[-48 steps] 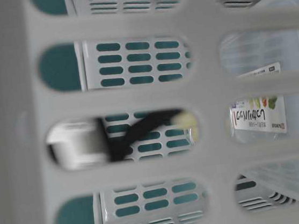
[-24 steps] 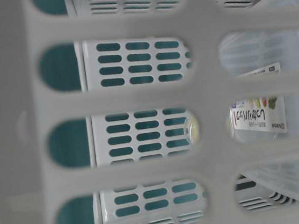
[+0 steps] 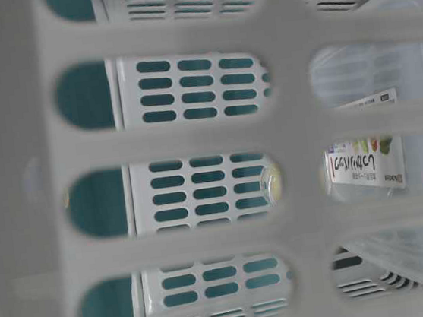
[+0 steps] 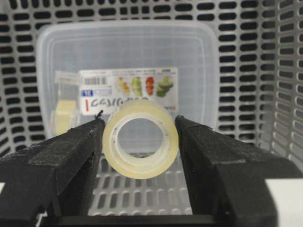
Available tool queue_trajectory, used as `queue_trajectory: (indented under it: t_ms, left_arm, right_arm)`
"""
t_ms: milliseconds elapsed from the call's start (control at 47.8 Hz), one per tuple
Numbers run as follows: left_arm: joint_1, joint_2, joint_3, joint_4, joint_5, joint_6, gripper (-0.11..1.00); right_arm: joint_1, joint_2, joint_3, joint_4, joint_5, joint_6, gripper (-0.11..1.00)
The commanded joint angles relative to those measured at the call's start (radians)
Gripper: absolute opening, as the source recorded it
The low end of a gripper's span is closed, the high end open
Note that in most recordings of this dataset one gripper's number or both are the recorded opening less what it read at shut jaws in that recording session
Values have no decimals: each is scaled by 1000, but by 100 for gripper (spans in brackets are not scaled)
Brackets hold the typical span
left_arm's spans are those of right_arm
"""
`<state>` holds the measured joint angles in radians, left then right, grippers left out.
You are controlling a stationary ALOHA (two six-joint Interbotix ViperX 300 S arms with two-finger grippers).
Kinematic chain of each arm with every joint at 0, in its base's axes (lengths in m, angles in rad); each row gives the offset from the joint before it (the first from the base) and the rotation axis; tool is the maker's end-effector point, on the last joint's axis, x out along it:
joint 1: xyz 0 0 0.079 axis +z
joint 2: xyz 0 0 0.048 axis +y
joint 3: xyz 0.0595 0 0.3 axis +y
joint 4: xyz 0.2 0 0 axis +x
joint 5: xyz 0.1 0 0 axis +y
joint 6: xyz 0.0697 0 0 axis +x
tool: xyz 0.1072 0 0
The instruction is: Pick up the cellophane tape from the shopping basket with the left arm.
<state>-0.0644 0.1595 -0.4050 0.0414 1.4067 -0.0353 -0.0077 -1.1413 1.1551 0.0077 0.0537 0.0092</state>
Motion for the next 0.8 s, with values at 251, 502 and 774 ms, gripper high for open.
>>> queue_trajectory:
  t_ms: [251,502,774]
  left_arm:
    - [-5,-5,-14,3,-2,-2,50]
    - [-5,-3,-15,3,-2,-2,50]
    - [-5,-3,-14,3,2,-2,50]
  right_arm:
    - [-3,8,-8,3,-9,3,75]
    - [-3,8,-8,5,-9,3,75]
    - [-3,6,-8,5,-9,3,75]
